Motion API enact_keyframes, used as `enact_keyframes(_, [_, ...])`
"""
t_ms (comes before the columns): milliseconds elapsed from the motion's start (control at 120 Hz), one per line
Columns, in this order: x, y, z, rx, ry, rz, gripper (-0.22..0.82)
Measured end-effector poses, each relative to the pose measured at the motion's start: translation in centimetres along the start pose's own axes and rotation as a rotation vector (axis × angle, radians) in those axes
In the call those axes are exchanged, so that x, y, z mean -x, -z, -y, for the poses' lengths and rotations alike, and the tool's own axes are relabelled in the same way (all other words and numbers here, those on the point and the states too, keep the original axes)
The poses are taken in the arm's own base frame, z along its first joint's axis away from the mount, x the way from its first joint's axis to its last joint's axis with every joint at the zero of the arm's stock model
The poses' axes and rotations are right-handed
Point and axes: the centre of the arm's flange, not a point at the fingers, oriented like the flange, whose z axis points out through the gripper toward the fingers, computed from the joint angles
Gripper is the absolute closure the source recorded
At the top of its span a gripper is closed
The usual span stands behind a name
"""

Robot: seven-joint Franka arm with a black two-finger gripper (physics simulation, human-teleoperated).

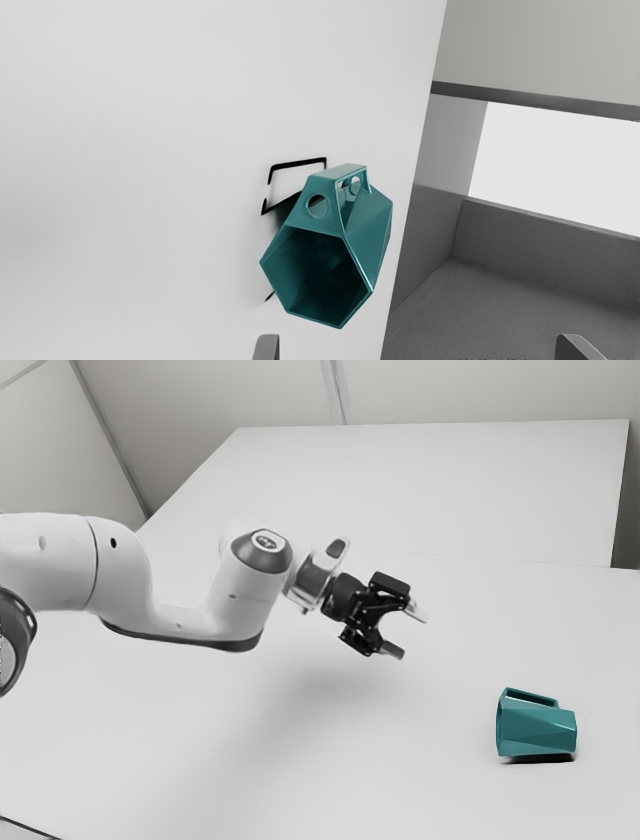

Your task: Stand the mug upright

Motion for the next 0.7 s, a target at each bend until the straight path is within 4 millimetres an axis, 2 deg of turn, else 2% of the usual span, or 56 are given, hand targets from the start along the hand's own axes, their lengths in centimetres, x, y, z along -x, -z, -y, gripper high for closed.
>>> enact_keyframes(133, [0.8,-3.4,1.0,0.039,-0.033,-0.018,0.0])
enact_keyframes(450, [3.2,-9.4,1.9,0.103,-0.124,-0.025,0.0])
enact_keyframes(700, [4.5,-12.1,1.7,0.123,-0.217,-0.022,0.0])
